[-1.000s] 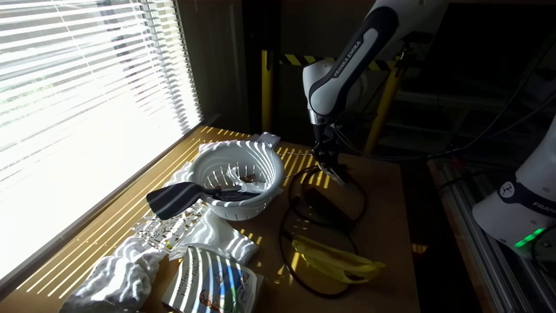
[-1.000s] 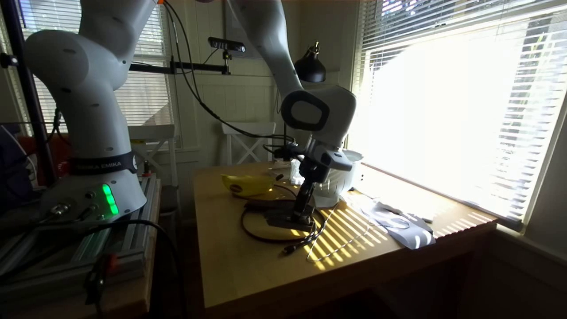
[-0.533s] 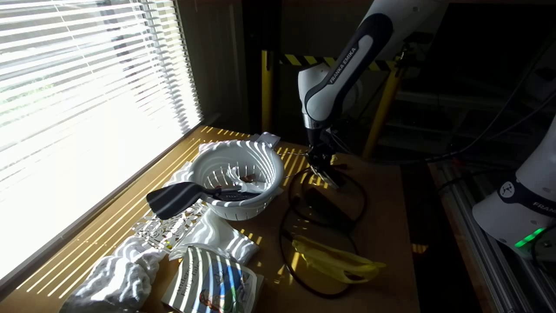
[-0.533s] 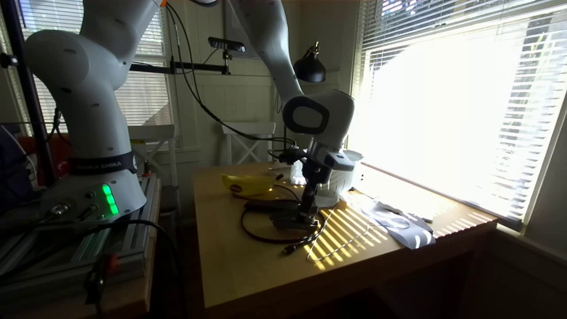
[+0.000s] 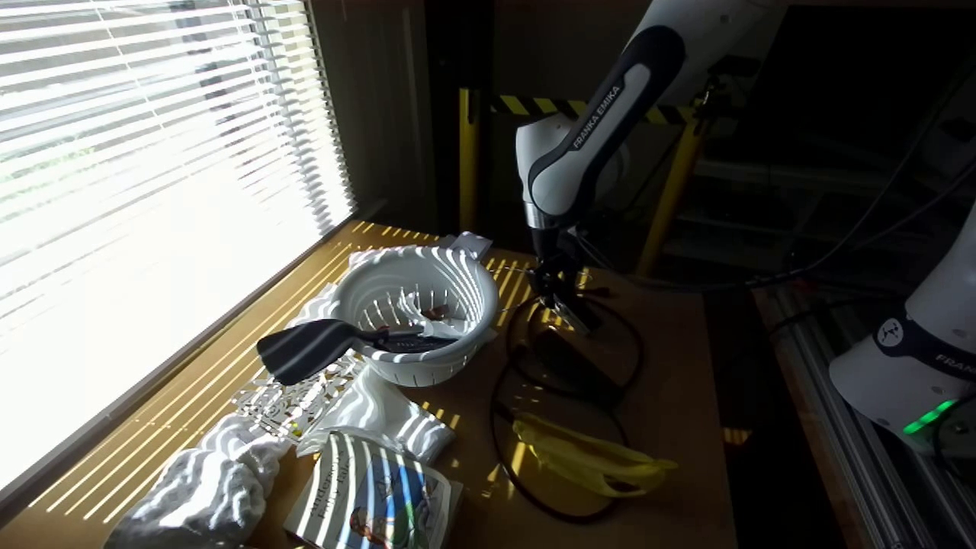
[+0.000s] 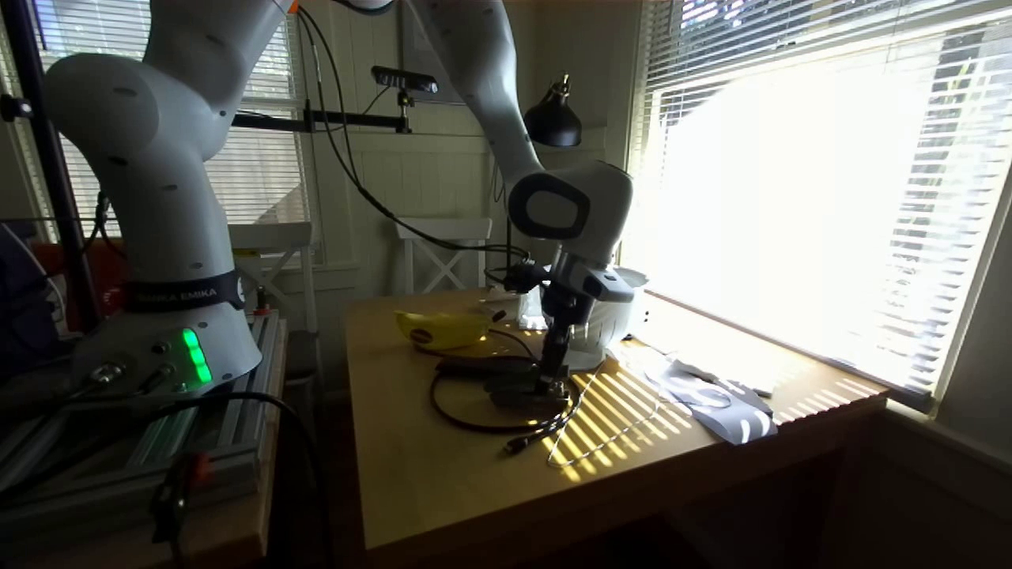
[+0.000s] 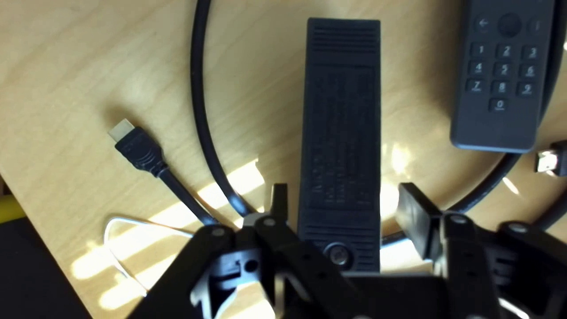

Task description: Take the stapler and spatula out of the white colander.

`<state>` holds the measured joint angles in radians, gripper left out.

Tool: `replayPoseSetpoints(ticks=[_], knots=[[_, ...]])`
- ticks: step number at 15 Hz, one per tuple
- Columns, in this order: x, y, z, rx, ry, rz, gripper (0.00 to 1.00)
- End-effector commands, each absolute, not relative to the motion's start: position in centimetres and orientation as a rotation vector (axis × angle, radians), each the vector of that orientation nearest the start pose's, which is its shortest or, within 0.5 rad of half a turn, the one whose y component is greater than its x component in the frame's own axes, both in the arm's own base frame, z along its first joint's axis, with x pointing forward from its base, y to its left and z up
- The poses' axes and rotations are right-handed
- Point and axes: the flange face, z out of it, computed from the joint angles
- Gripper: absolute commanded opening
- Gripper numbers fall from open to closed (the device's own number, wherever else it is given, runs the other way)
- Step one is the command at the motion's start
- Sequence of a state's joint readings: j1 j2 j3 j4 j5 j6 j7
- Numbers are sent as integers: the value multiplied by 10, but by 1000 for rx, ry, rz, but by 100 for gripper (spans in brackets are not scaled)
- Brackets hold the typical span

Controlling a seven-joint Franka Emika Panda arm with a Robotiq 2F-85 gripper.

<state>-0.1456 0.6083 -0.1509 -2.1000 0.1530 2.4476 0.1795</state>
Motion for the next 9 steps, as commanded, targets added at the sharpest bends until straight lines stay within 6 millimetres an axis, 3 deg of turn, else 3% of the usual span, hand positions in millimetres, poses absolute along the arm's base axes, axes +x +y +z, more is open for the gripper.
replayPoseSetpoints(ticks=[1,3,9], knots=[[518,-154,123,-2970,873,322,95],[516,-146,140,-2955,894,241,100],[499,-124,220,-2963,896,-109,100]])
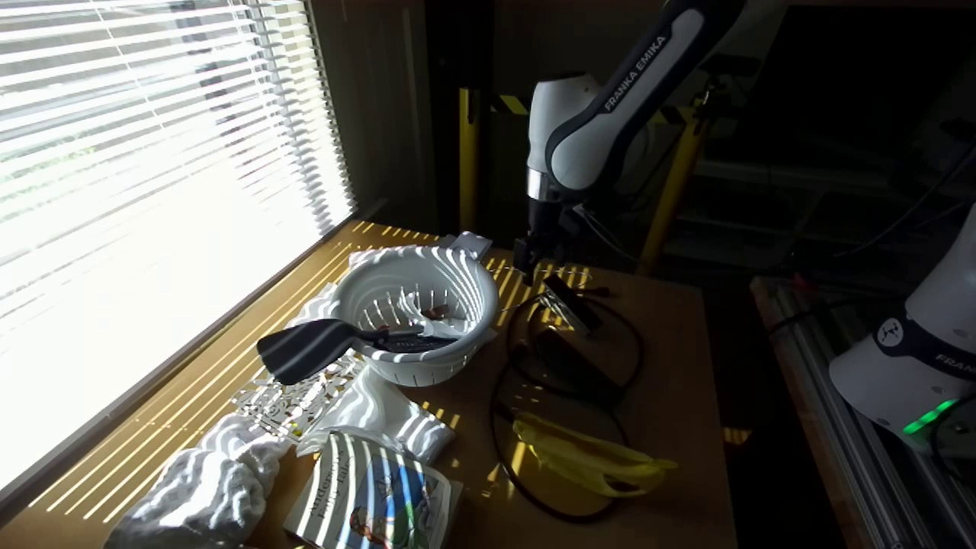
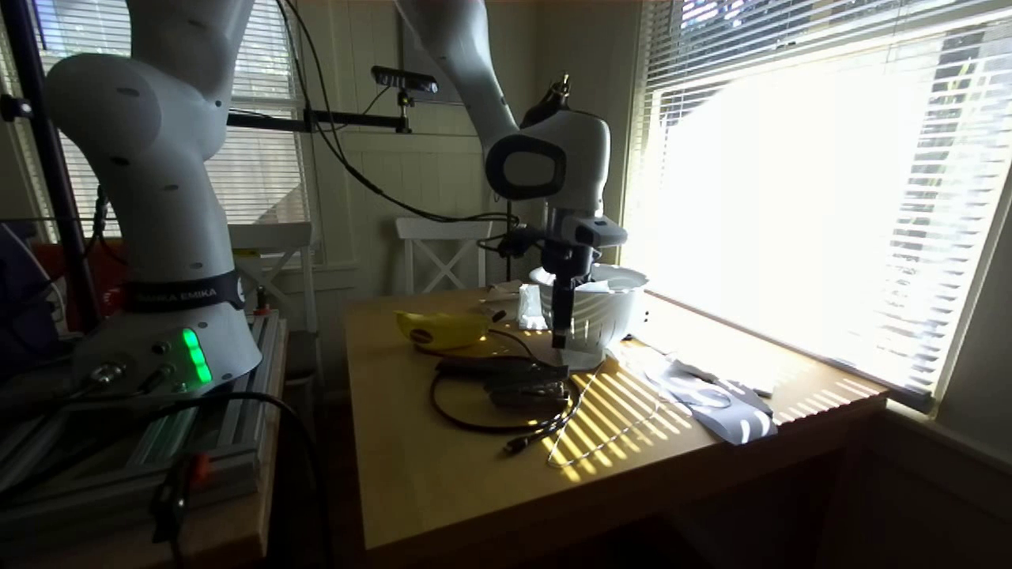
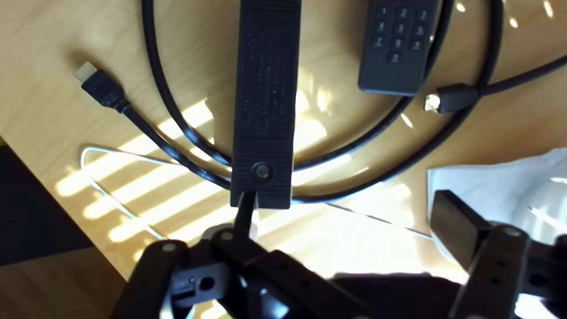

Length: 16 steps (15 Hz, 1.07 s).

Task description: Take the stapler and spatula out of the white colander.

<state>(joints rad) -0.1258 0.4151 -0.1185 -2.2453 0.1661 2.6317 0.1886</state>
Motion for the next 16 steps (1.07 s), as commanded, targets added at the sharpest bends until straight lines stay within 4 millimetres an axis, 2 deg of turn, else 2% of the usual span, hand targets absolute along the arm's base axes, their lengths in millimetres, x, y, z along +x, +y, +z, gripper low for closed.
replayPoseSetpoints(ticks=[1,3,5,8,10,12,13,16], knots=[[497,-121,234,-2960,885,-170,100],[506,-113,258,-2989,798,-342,100],[525,-104,281,-2984,714,-483,100],[557,-82,307,-3013,532,-557,100],[578,-64,315,-3048,410,-545,100],[596,-46,316,-3085,394,-477,100],[576,-56,319,-3042,422,-529,100],[590,-43,319,-3062,386,-494,100]])
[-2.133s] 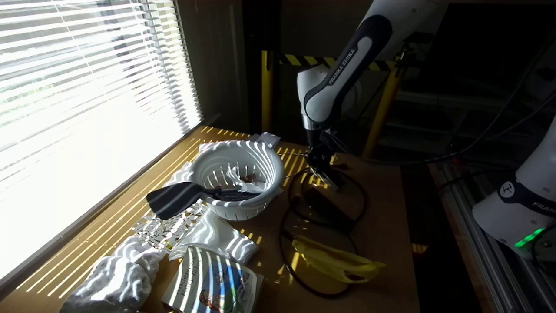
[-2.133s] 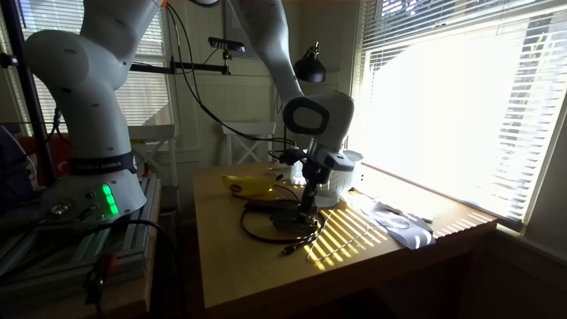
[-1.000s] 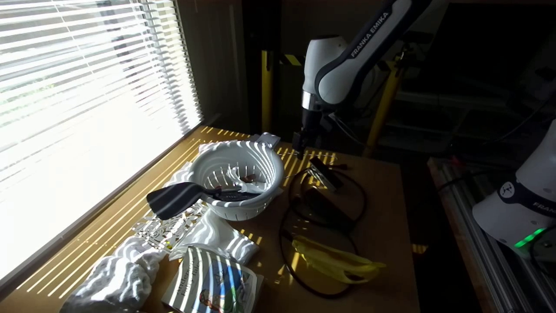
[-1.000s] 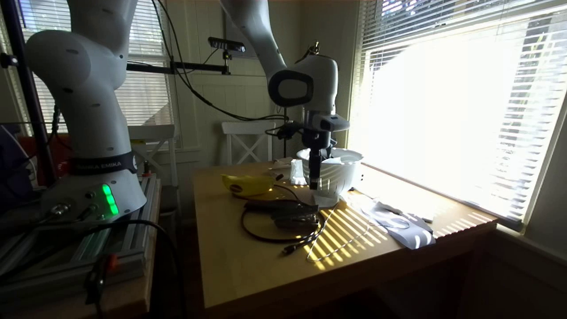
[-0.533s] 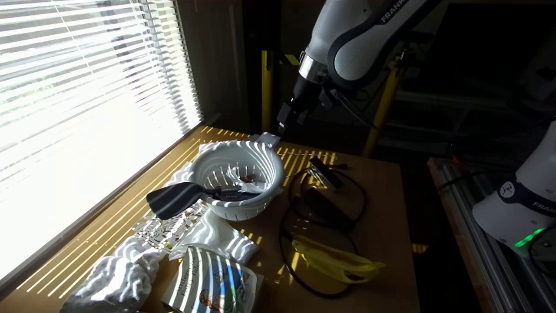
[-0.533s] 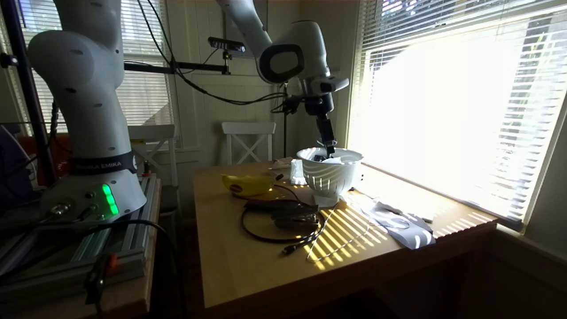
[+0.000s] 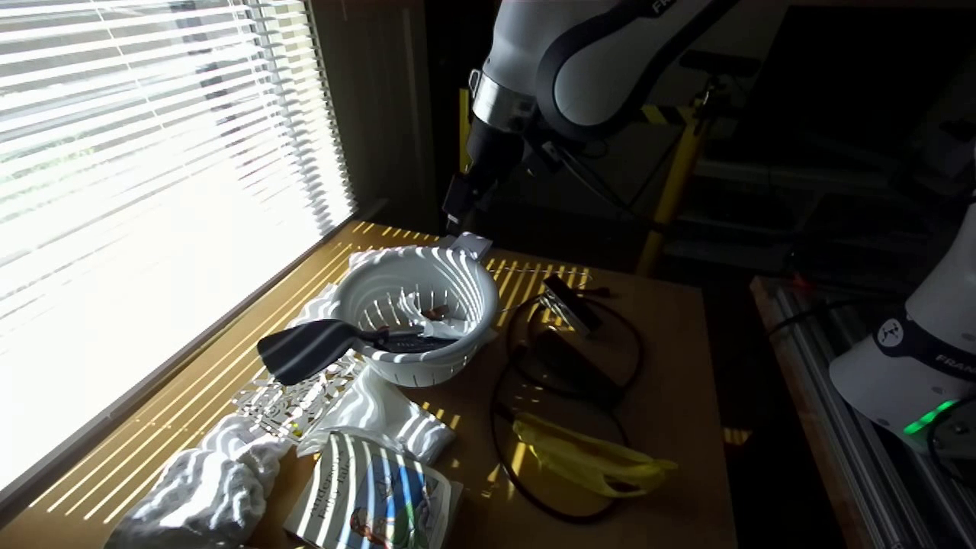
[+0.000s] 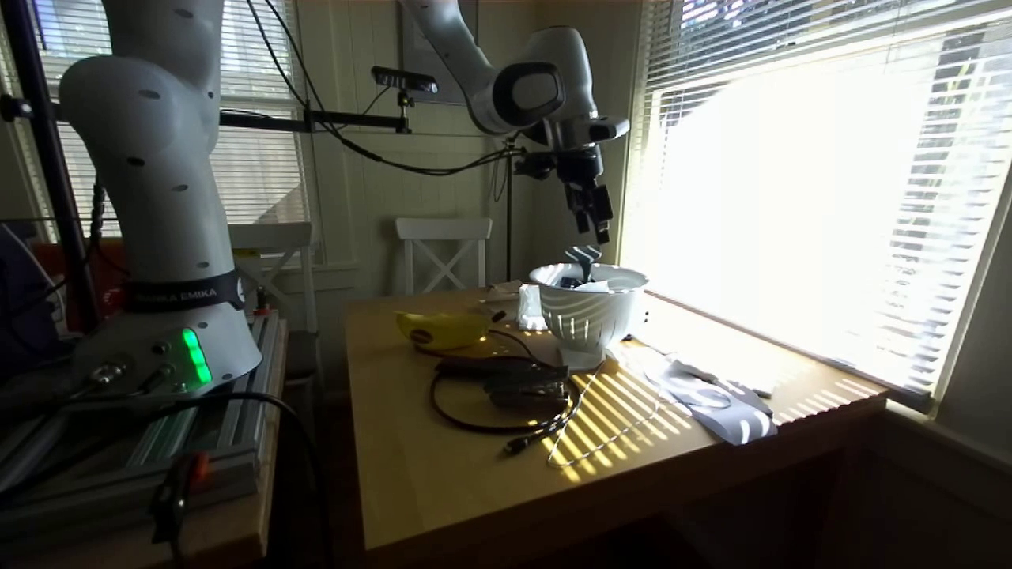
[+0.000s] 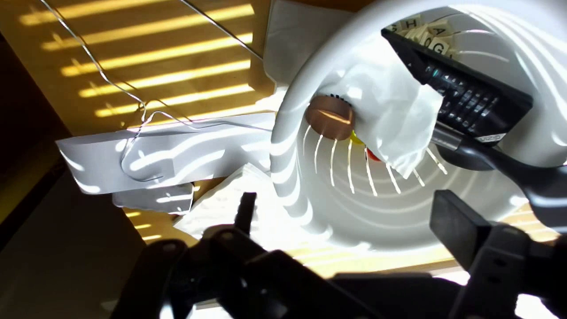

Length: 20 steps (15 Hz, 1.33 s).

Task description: Take the stapler and spatula out of the white colander.

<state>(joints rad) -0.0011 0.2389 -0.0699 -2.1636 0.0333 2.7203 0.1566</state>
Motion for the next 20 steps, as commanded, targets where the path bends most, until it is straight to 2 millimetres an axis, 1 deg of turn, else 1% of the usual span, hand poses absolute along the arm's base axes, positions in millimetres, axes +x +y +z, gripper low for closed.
replayPoseSetpoints(ticks=[1,2,3,5,7,9,10,12,13,14,17,18,20], knots=[[592,-44,317,-3064,387,-491,100],[592,-45,316,-3065,390,-488,100],[597,-39,312,-3110,334,-476,100],[605,-20,305,-3171,208,-463,100],[612,0,295,-3205,40,-429,100],[617,20,280,-3245,-123,-337,100],[619,25,274,-3266,-201,-308,100],[621,29,267,-3279,-331,-268,100],[622,29,265,-3286,-357,-245,100],[613,31,268,-3258,-260,-288,100],[614,30,266,-3260,-264,-279,100],[616,37,266,-3259,-384,-319,100],[615,44,261,-3267,-551,-296,100]])
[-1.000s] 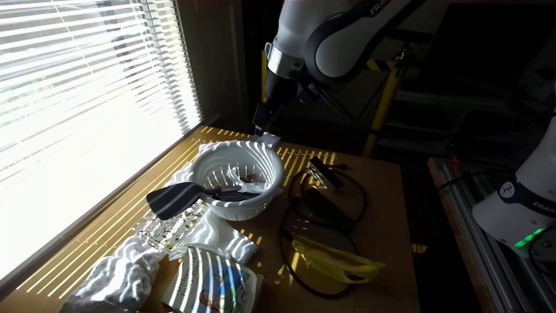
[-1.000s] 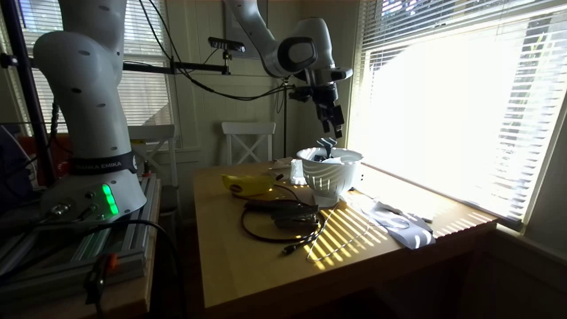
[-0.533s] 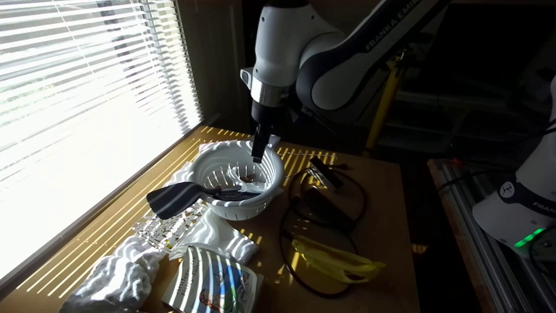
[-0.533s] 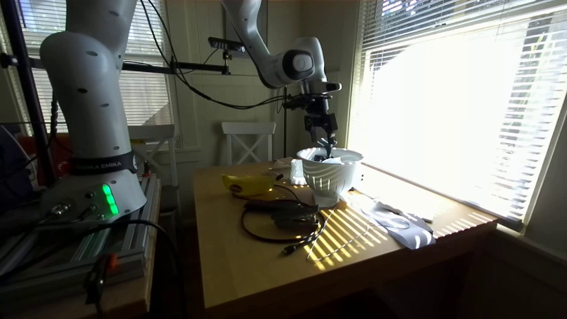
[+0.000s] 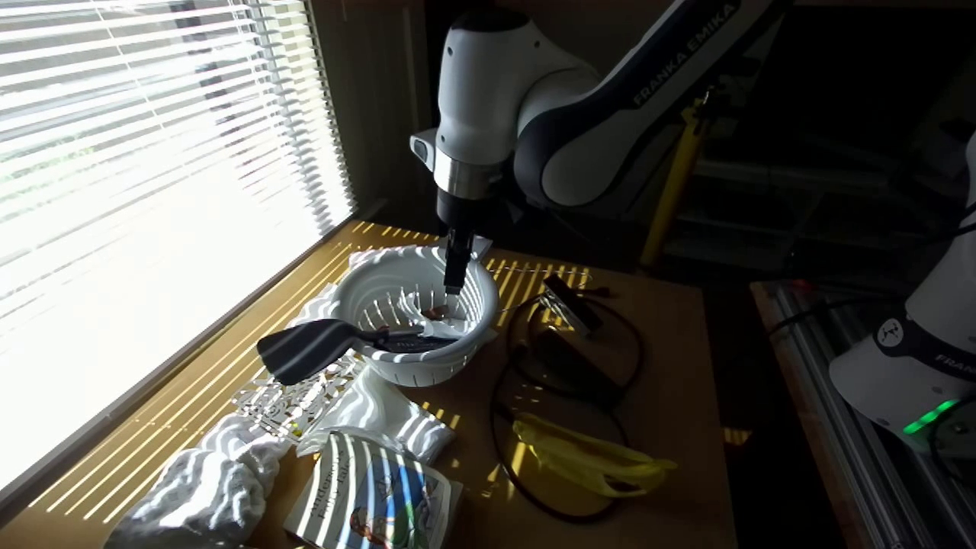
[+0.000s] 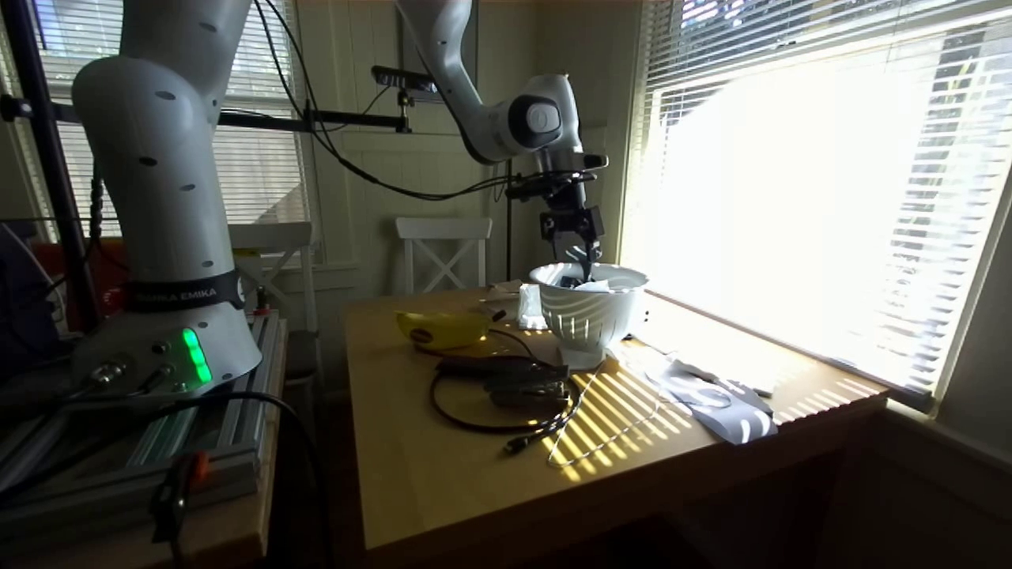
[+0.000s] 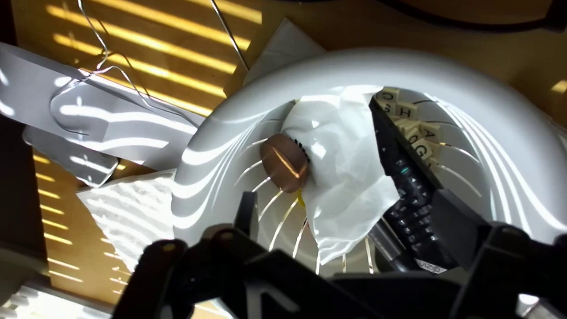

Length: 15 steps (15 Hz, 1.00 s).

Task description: Take the stapler and spatula out of the white colander.

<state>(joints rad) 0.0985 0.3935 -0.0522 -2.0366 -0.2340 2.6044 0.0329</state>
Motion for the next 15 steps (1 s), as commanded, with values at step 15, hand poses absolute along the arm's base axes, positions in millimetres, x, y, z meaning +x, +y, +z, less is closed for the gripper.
replayPoseSetpoints(ticks=[15], knots=[[640,76,217,-2937,-1435,-564,100]])
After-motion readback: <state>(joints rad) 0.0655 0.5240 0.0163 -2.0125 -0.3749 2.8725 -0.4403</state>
